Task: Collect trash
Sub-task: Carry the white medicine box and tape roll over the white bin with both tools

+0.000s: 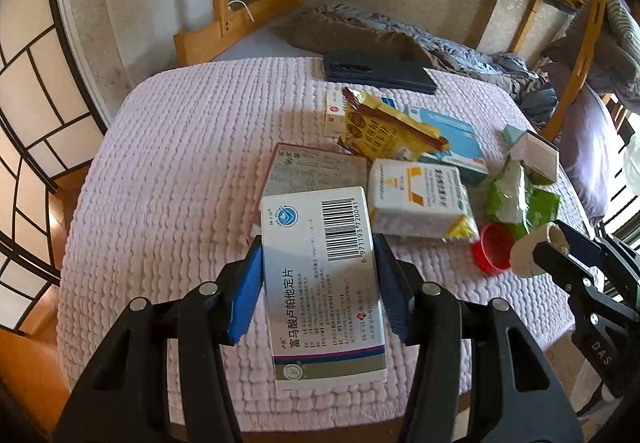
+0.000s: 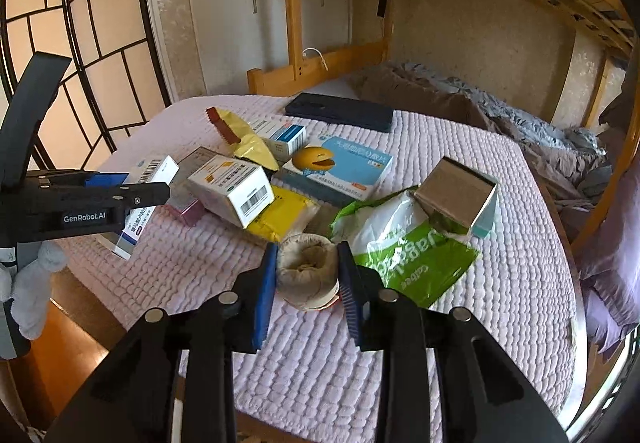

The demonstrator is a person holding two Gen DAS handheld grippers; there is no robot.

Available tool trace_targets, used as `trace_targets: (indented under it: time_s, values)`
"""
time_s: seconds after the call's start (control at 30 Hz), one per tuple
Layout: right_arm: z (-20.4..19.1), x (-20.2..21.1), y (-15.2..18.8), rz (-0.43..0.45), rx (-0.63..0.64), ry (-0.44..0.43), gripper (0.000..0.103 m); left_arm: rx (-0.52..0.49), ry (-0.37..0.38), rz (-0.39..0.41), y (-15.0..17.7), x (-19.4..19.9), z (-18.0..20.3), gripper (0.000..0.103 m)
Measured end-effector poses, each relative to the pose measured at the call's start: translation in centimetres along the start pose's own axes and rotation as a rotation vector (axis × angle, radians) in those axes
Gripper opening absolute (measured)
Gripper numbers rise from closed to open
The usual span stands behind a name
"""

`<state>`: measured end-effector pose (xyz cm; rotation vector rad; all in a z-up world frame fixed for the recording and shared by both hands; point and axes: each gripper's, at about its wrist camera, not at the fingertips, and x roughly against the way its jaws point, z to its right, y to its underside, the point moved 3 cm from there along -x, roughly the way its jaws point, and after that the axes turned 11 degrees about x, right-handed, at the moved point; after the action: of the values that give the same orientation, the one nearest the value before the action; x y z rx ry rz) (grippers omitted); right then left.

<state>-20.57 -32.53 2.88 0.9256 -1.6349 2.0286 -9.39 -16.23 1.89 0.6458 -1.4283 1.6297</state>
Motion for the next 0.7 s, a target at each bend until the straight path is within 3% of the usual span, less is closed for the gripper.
trace_targets:
  time_s: [0.7]
  values:
    - [-2.0,2.1,2.9,-0.05,-0.001,-0.038,0.03,-0.081,0.068,-0.031,4.4,2.5,2.2,0.054]
